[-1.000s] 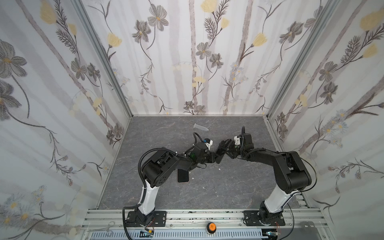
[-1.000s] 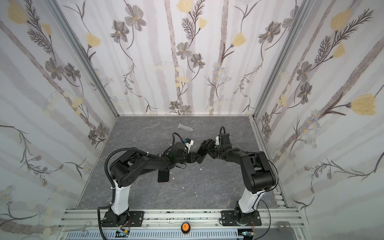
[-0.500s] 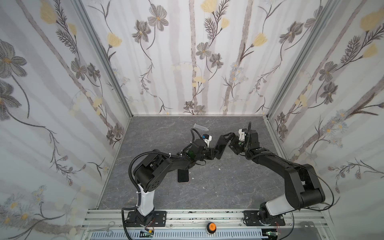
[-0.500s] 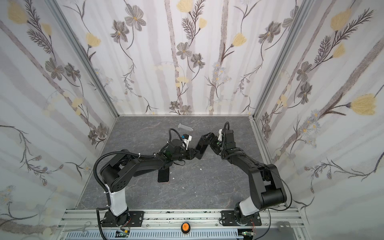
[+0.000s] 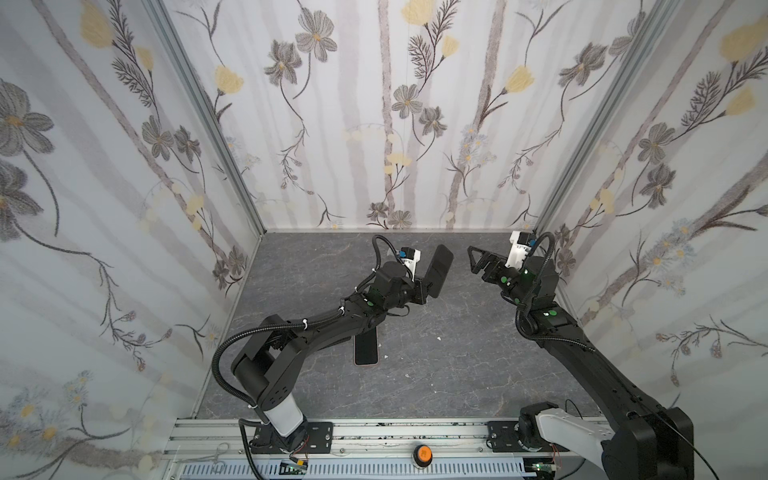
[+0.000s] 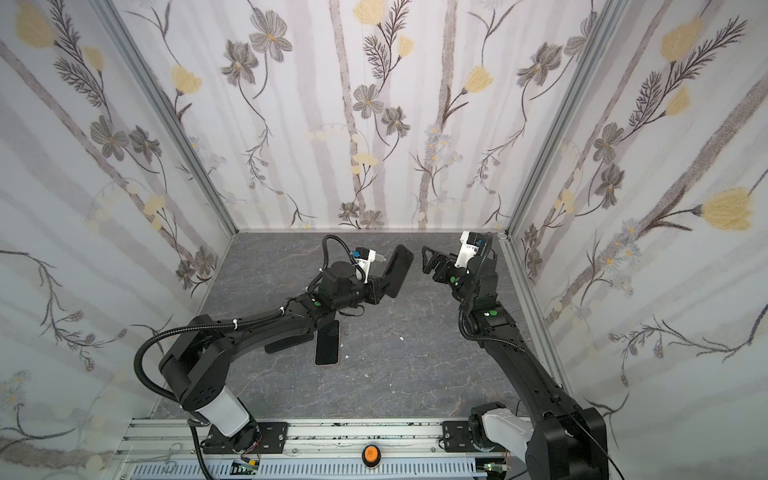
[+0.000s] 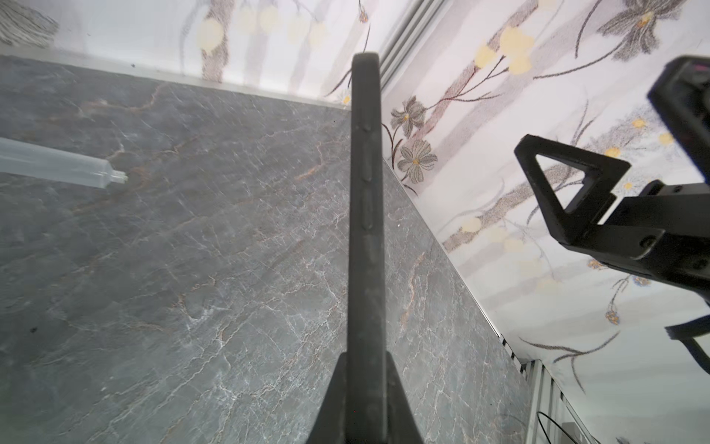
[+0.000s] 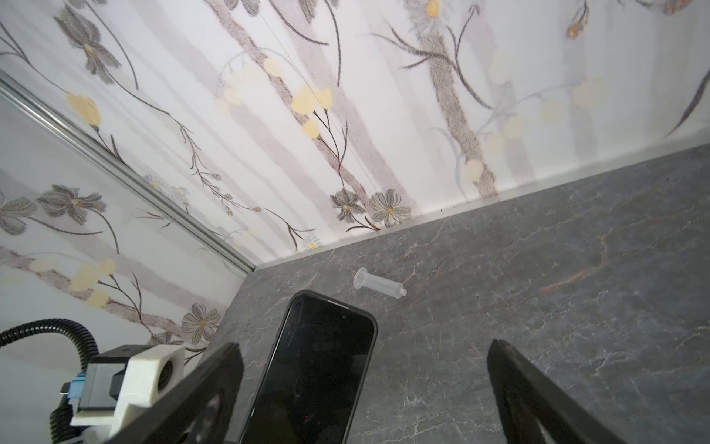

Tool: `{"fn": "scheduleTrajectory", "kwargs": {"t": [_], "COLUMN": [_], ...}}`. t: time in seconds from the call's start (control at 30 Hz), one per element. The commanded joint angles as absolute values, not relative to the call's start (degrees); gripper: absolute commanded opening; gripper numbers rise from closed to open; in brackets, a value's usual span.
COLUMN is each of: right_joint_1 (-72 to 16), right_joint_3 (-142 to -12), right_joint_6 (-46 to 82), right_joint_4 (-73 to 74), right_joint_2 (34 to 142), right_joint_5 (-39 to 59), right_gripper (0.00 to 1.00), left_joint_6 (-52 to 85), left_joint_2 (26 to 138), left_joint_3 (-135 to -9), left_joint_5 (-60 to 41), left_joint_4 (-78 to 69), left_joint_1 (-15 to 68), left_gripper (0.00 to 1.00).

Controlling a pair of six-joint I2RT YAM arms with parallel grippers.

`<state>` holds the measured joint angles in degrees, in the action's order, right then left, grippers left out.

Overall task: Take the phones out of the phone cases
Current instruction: 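Open the right gripper and draw it back while the left gripper holds the phone, then raise the phone upright with the left gripper while the right gripper swings toward it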

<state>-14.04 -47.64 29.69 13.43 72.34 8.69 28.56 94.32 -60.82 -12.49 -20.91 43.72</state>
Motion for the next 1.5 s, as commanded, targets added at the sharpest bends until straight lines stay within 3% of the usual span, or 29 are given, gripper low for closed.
{"fn": "scheduleTrajectory", "kwargs": {"t": [0.0,0.23,0.53,0.77,0.93,1.47], "right_joint_1": [-14.1,-14.0,-14.0,-14.1,-15.4,-25.5], "right_joint_3": [-48.7,-50.7,-57.6,-63.5,-67.5,-80.6], "right_joint_6": [20.1,12.3,5.3,4.4,3.7,-6.8], "right_joint_4": [15.3,13.5,3.9,-1.2,-5.7,-25.2], "right_joint_2": [70.8,68.2,66.5,67.3,69.1,74.8], "right_joint_5": [12.7,26.6,37.5,51.5,56.5,59.3], "right_gripper": [1.00,0.99,0.97,0.93,0.85,0.79], "left_joint_6": [25.7,24.0,12.1,4.2,-5.0,-24.1], "left_joint_2": [90.9,84.1,75.1,70.4,67.7,59.3], "left_joint_3": [-60.5,-60.0,-55.9,-55.7,-55.6,-52.4], "left_joint_5": [-8.4,-17.7,-39.5,-56.1,-56.1,-55.8], "left_joint_4": [-20.3,-16.0,-15.9,-15.4,-12.1,-10.9], "left_joint_1": [43.3,39.9,31.6,26.9,26.8,27.0], "left_gripper": [0.00,0.00,0.00,0.00,0.00,0.00]}}
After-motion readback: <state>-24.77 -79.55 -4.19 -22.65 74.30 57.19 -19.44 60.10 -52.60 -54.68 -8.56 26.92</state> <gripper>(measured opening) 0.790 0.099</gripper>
